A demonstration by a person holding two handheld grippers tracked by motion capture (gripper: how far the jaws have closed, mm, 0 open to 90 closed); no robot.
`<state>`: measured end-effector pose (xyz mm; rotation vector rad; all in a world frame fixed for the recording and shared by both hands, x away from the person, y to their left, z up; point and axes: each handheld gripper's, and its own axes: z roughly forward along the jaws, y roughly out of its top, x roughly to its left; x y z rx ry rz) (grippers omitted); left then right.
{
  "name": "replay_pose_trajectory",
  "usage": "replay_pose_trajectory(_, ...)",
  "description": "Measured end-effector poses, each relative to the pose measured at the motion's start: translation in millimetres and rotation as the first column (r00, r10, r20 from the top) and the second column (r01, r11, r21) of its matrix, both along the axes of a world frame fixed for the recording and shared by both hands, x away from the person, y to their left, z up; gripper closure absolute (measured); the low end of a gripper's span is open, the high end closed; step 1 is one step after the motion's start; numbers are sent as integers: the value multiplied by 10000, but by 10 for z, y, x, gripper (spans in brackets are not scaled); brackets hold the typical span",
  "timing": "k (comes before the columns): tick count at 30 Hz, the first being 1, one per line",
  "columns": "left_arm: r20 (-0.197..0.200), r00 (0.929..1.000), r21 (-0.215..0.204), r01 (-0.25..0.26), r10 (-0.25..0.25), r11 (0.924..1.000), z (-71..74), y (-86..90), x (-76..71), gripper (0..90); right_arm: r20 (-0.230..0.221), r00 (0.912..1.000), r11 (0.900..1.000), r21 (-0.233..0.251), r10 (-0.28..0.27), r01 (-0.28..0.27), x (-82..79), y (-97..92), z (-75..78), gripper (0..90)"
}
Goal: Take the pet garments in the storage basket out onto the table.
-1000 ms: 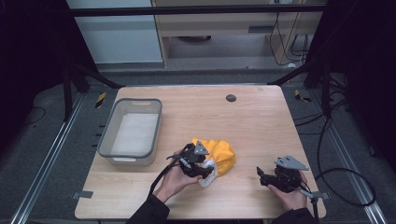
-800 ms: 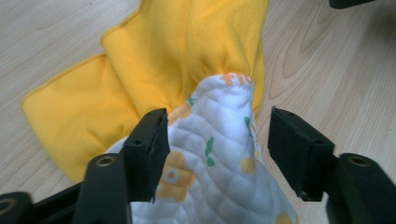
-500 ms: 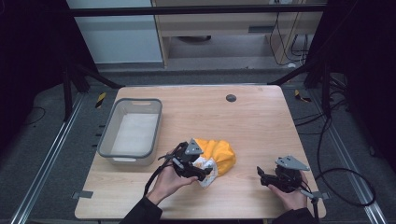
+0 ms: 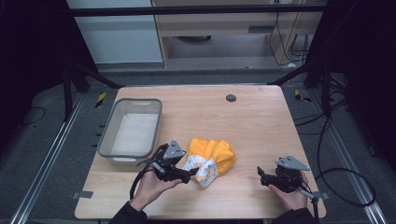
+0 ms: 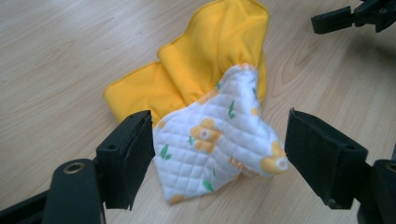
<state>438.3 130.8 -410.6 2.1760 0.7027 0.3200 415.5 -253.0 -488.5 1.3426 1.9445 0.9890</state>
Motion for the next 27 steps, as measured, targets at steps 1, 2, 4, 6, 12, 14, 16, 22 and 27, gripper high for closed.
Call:
replay_pose_trajectory(1,-10,10000,-22,-40,40,10000,-8,34,-10,238,2,10000,10000,2,1,-1,0,0,0,94)
replay_pose_trajectory(2,-10,9999,-58,-106,106,9999,-18,69,-22,239,1,10000,10000,-2,4,-4,-1,0,-1,94)
replay_pose_trajectory(4,32,9997,-85,-237,237,9997,-36,134,-43,240,-24,10000,10000,21,-8,8,-2,1,-1,93)
replay_pose_trajectory(6,127,9992,-140,-382,384,9992,-57,211,-65,242,-10,10000,10000,4,-10,10,-1,-1,-3,93)
replay_pose_trajectory(12,241,9963,-563,-808,822,9951,-111,419,-144,248,29,10000,10000,-41,5,-5,-3,2,-5,91)
replay_pose_trajectory(14,256,9957,-545,-871,886,9947,-136,467,-172,250,15,10000,10000,-26,-9,9,-4,1,-5,91)
replay_pose_trajectory(16,257,9948,-571,-973,989,9936,-170,533,-204,250,16,10000,10000,-39,-15,15,-3,-1,-6,91)
replay_pose_trajectory(22,173,9897,-733,-1405,1421,9874,-281,730,-276,250,10,10000,10000,-87,36,-36,-2,-1,-13,86)
replay_pose_trajectory(27,71,9848,-749,-1724,1734,9822,-375,863,-321,248,38,10000,9999,-104,33,-33,-3,0,-13,85)
